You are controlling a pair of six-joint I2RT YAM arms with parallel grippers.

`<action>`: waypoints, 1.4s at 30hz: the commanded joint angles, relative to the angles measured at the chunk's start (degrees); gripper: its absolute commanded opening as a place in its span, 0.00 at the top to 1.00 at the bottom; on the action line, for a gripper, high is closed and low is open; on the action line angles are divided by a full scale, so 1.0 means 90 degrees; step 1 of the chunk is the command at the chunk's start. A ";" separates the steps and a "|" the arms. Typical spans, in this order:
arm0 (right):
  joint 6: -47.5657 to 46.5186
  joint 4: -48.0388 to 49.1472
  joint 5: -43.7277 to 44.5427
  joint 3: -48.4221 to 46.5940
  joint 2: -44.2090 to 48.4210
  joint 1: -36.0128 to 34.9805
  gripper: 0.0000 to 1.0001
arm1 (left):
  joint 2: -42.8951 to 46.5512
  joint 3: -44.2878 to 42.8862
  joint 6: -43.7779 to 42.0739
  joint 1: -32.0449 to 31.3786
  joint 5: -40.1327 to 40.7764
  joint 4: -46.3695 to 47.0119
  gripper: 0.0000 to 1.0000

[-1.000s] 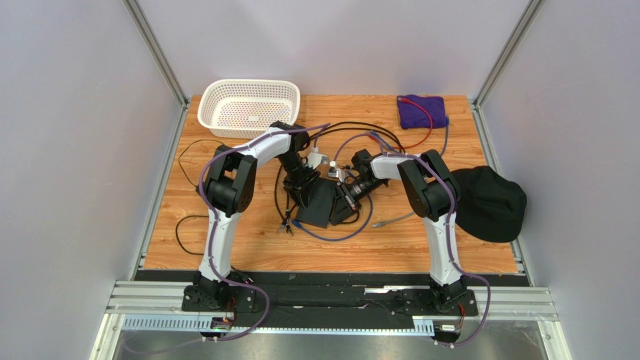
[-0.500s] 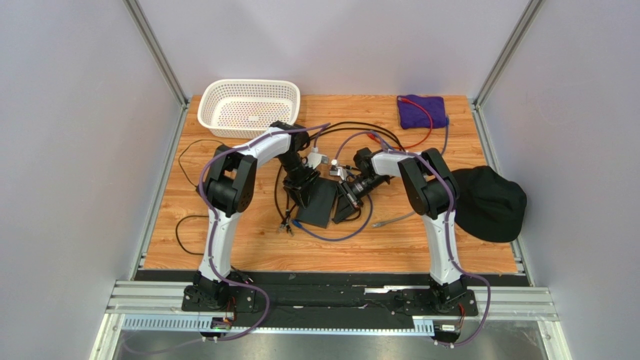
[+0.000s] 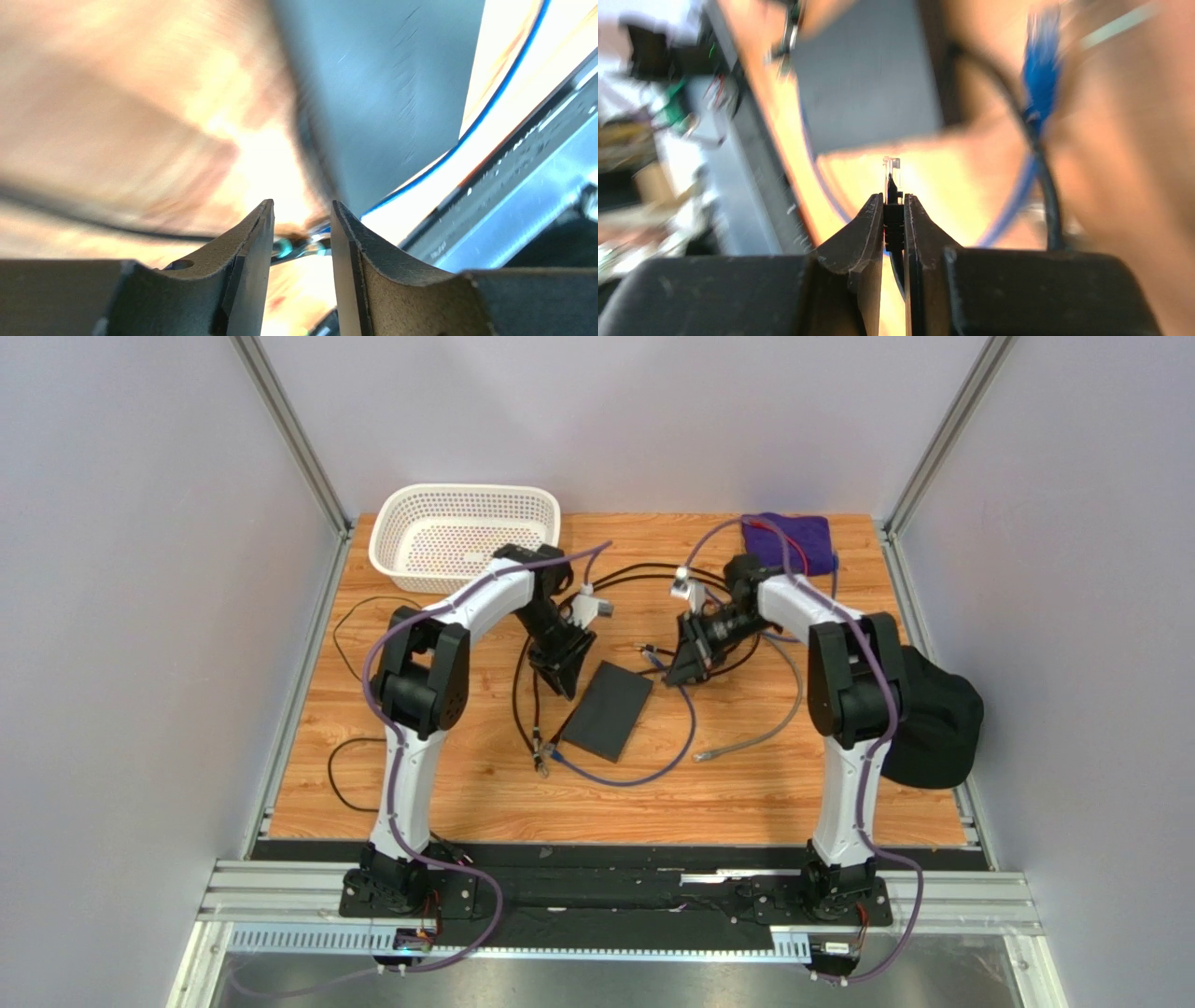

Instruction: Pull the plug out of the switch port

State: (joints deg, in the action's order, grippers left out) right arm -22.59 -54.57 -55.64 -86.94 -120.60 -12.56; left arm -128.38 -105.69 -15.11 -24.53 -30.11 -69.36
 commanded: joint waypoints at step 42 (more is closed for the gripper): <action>0.2589 0.3045 0.8877 0.0342 0.3116 -0.1115 0.00 | 0.6129 0.4339 0.1552 0.1456 0.5104 0.6409 0.01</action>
State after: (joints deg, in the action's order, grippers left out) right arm -4.67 -24.73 20.69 -87.81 -92.73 -22.79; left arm -72.27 -74.43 -11.60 -12.69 9.04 -8.84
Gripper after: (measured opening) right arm 0.998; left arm 0.990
